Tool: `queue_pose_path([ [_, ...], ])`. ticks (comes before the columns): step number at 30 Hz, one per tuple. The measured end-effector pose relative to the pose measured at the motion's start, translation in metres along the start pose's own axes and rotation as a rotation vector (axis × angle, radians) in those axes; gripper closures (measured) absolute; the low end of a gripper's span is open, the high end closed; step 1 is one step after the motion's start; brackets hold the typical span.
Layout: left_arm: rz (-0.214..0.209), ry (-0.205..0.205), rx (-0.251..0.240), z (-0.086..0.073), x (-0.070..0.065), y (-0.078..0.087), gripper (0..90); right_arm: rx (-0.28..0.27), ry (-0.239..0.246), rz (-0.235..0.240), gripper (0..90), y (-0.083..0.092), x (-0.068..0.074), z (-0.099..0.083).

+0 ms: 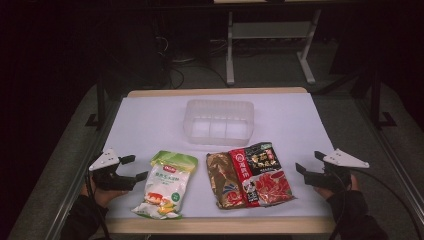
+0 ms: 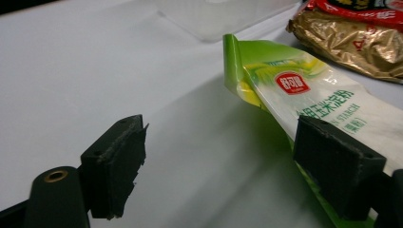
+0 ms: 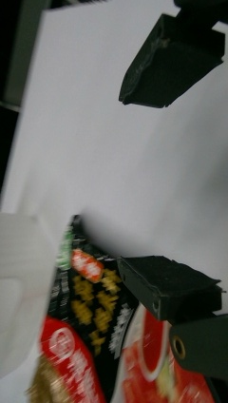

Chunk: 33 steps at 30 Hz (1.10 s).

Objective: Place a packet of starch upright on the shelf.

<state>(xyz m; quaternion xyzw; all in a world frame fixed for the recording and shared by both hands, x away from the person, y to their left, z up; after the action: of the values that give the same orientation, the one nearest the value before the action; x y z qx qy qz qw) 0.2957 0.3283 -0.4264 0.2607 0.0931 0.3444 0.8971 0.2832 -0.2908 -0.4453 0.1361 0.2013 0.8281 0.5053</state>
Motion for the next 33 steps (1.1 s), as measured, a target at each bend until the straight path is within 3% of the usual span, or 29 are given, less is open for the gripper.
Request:
queue_pose_path([
  [2, 0.012, -0.001, -0.037, 0.001, -0.001, 0.002, 20.1, -0.056, 0.017, 0.011, 17.3, 0.008, 0.002, 0.005],
  [5, 0.017, -0.009, -0.046, 0.003, -0.003, 0.003, 20.0, -0.143, 0.045, 0.033, 17.1, 0.021, 0.008, 0.013],
  [9, 0.003, -0.017, -0.029, 0.003, -0.006, 0.002, 19.1, -0.171, 0.064, 0.052, 17.1, 0.028, 0.015, 0.018],
  [13, -0.035, 0.011, -0.009, 0.002, -0.007, -0.001, 20.0, -0.152, 0.077, 0.078, 17.1, 0.026, 0.020, 0.020],
  [16, -0.131, 0.031, 0.041, 0.001, -0.010, -0.007, 19.3, -0.116, 0.089, 0.076, 17.2, 0.022, 0.024, 0.019],
  [19, -0.192, 0.045, 0.069, 0.003, -0.014, -0.015, 18.7, -0.085, 0.091, 0.085, 17.2, 0.017, 0.026, 0.017],
  [23, -0.229, 0.035, 0.101, 0.009, -0.015, -0.022, 17.9, -0.043, 0.102, 0.102, 17.3, 0.009, 0.029, 0.014],
  [33, -0.338, 0.137, 0.187, 0.017, -0.005, -0.058, 15.4, -0.010, 0.108, 0.126, 17.5, 0.003, 0.033, 0.012],
])
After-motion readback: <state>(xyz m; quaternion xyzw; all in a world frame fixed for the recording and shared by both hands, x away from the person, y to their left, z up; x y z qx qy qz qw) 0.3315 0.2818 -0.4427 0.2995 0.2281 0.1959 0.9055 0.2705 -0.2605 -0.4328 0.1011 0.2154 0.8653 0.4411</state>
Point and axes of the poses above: each handheld gripper's, and its own axes: y roughly backward along the jaws, z roughly out of its top, x roughly to its left, the point moved 1 cm from there along -y, roughly forward along the jaws, and after that the axes turned 2 degrees about -y, right-handed, at the moved point
